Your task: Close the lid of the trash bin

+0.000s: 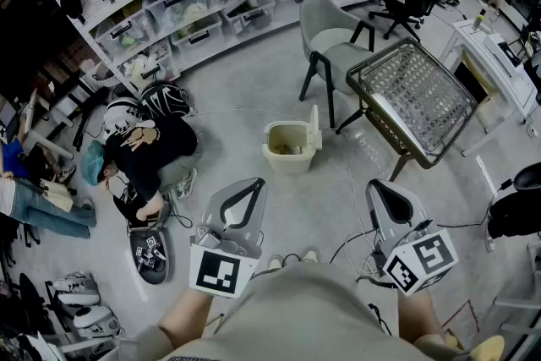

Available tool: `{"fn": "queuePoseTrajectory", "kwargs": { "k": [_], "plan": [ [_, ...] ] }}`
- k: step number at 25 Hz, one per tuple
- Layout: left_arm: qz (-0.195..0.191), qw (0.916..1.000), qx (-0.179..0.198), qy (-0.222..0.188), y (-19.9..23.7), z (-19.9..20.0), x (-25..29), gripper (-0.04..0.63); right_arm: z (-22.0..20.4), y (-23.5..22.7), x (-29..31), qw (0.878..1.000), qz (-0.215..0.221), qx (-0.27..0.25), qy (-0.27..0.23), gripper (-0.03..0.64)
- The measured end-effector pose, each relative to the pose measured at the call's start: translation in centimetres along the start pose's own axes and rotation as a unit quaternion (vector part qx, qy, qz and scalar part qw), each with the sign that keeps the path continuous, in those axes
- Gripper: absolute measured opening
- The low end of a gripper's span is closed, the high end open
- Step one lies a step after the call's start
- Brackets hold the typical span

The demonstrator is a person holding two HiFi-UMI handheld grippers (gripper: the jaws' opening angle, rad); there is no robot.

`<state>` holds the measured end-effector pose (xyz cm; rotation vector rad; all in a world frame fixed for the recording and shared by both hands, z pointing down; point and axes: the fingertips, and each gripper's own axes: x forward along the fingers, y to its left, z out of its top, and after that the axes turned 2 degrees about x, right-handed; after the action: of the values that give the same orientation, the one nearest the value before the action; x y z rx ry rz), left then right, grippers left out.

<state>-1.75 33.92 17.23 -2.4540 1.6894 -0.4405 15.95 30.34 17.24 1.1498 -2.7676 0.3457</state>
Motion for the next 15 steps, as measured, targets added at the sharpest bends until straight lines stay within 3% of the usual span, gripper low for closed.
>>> {"fn": "queuePoseTrajectory", "kwargs": {
  "k": [15],
  "plan": [
    [0.011,0.9997,0.007,0.019,-3.4,-0.1,5.9,0.002,-2.8,-7.5,-0.2,1.0,0.008,0.028,0.009,0.003]
  ]
}}
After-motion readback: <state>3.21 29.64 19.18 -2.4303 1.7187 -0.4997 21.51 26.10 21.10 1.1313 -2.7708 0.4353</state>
